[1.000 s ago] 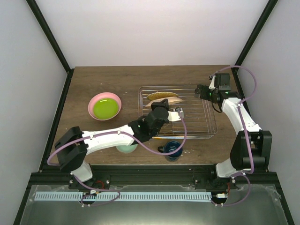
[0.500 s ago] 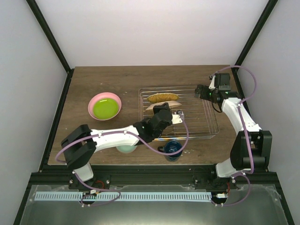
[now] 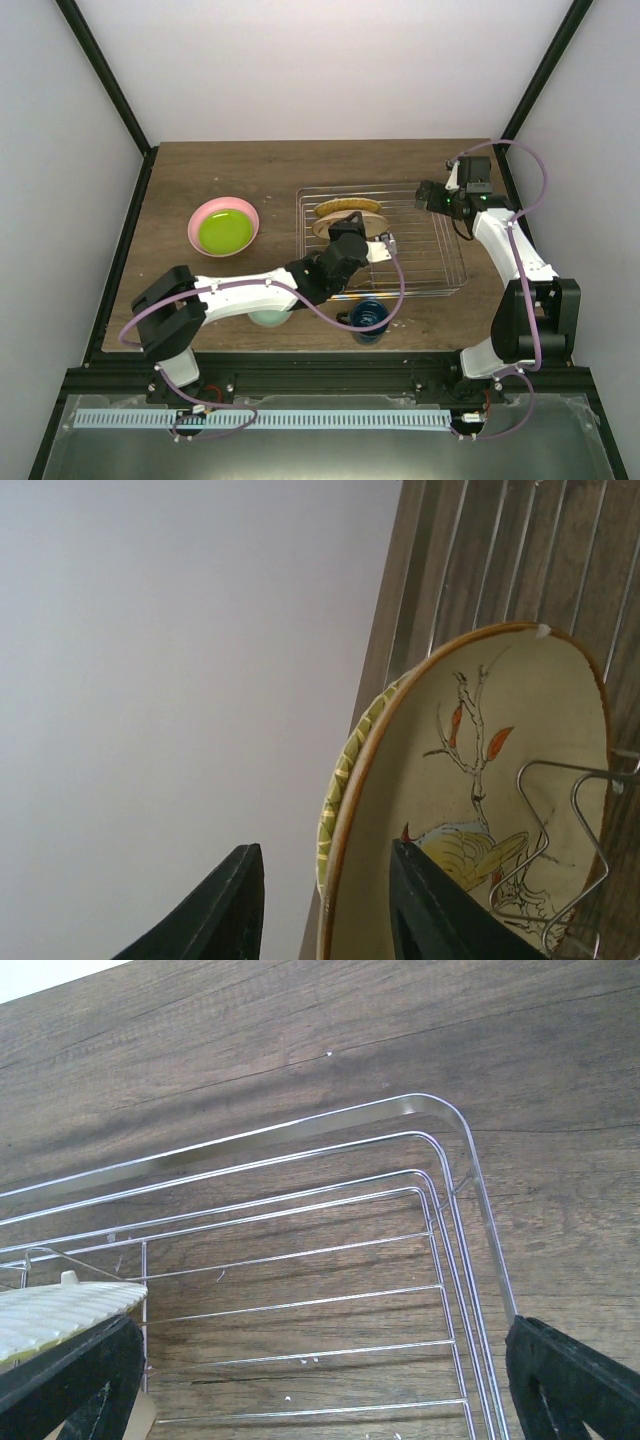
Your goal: Load the mixed dishes into the dish rack
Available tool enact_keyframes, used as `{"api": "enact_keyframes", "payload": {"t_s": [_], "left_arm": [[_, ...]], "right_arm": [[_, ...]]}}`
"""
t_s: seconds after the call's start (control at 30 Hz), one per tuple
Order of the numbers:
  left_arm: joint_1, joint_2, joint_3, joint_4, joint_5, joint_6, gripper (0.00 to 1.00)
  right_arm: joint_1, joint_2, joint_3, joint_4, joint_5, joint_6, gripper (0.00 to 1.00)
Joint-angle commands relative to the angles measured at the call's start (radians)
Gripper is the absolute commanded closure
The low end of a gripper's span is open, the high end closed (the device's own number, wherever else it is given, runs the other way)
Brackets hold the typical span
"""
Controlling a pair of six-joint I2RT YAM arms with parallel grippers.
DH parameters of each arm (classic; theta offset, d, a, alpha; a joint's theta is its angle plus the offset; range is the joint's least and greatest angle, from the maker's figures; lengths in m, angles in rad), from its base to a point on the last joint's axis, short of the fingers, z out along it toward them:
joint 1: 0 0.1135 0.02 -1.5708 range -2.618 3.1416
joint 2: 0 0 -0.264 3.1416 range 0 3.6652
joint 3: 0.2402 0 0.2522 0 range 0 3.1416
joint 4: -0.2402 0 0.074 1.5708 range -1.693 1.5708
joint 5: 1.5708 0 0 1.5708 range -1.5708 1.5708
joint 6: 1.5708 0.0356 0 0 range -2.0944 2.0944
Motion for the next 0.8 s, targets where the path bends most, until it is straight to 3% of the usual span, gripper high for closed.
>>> {"api": "enact_keyframes", "payload": {"t_s": [0.0,0.2,0.33,0.5,0.63,0.77], "left_arm": [[-0.008,-0.006,0.024,0.030,-0.011,-0.001,0.60],[-0.022,-0.069,0.024,0.003,-0.014,-0.029,0.46],[-0.027,-0.191,0.011,-0.081,0.048,-0.150,0.31],[-0.007,-0.358,-0.029,-0.147,0.093,-0.335,0.19],[0.148,-0.456,0.024,-0.355,0.144,-0.648,0.18],[0.400,-0.545,0.022,-0.496,0.316,-0.915,0.18]], "right_arm": [[-0.014,-0.006,0.012,-0.001,0.010,-0.007,0.00],[-0.014,-0.005,0.008,-0.001,0.013,-0.005,0.00],[-0.014,0.001,0.009,-0.006,0.020,0.000,0.00],[-0.014,0.000,0.008,-0.007,0.010,0.001,0.00],[-0.014,-0.024,0.003,0.001,-0.013,-0.004,0.00],[-0.014,-0.031,-0.002,0.008,-0.041,-0.007,0.00]]}}
